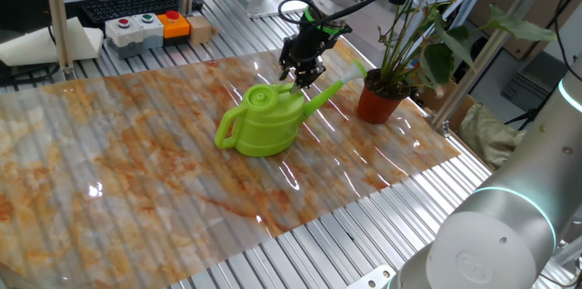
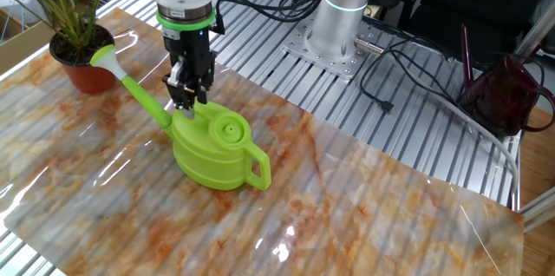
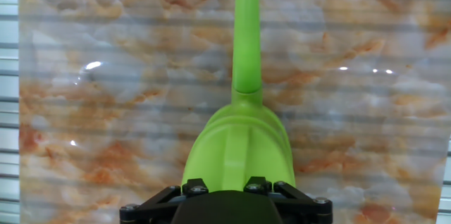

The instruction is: Water the plant

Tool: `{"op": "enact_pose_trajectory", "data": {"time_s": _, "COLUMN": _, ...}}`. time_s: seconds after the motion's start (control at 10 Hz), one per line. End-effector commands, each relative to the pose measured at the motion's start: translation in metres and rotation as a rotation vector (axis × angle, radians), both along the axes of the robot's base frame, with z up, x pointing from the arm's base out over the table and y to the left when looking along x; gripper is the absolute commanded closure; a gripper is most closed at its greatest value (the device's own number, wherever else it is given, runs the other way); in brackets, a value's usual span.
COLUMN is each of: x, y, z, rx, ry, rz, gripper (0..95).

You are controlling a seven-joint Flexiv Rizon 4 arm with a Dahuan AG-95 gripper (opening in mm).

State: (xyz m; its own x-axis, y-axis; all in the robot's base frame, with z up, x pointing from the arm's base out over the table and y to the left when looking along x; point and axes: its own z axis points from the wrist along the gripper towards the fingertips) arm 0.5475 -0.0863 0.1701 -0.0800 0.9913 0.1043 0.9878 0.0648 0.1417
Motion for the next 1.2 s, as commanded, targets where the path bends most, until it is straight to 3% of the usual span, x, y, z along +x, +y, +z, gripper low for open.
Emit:
{"op": "enact_pose_trajectory", "data": {"time_s": 0.1, "x": 0.0008, "y": 0.0004, "z": -0.0010, "rx": 0.000, "ry": -0.002, "rz": -0.002, "gripper": 57.0}}
{"op": "enact_pose_trajectory", "data": {"time_s": 0.8, "x": 0.0014, "y": 0.0009, "z": -0.0043, "rx": -0.005, "ry": -0.016, "rz": -0.003, "gripper": 57.0}}
{"op": "enact_pose_trajectory", "data": {"time_s": 0.9, "x": 0.0014, "y": 0.0008, "z": -0.0045, "rx": -0.006, "ry": -0.018, "rz": -0.003, "gripper": 76.0}}
{"op": "enact_pose_trajectory", "data": {"time_s": 1.2, "x": 0.0012, "y": 0.0009, "z": -0.0049, "rx": -0.007, "ry": -0.023, "rz": -0.005, "gripper": 76.0}}
